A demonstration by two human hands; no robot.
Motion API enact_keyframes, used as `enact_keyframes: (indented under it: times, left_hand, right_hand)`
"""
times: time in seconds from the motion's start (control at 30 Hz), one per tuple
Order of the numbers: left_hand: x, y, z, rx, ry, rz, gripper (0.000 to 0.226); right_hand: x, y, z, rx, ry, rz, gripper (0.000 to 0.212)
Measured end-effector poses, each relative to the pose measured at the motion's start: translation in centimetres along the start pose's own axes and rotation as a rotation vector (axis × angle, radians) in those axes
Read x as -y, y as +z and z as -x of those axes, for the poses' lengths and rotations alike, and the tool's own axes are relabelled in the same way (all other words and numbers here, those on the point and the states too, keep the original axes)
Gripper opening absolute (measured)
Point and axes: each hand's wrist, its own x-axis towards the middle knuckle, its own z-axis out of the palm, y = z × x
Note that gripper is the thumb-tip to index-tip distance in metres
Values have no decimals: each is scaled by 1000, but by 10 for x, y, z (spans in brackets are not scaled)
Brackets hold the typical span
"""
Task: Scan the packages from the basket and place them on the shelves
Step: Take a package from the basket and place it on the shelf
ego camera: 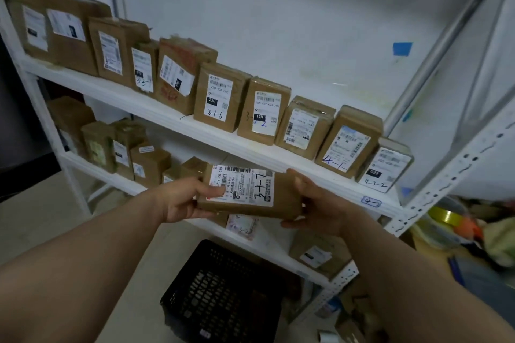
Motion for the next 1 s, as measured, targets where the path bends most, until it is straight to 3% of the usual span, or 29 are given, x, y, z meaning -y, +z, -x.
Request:
enact_keyframes:
  times: [0.17, 0.33, 0.53, 0.63, 0.73, 0.8, 1.0]
  left_hand:
    - [-11, 29, 5, 74, 66, -35, 51]
    - [-23, 57, 1, 66, 98, 31, 44]
    - [-28, 105, -14, 163, 140, -125, 43]
    - [-26, 143, -28, 228, 114, -242, 56]
    - [-25, 188, -39, 212, 105, -284, 84]
    - [-24, 221, -43, 216, 126, -294, 92]
    - [10, 299, -66, 193, 160, -145, 105]
  right_hand:
    - [-2, -19, 15, -133, -73, 9, 88]
    - [3, -51, 39, -110, -90, -2, 91]
    - [-5, -97, 65, 33, 130, 257, 44]
    - [-11, -116, 79, -45, 215, 409, 61]
    - [-11, -129, 99, -28, 275, 517, 55]
    - [-18, -149, 109, -43, 320, 557, 66]
    - [-42, -217, 139, -107, 274, 285, 80]
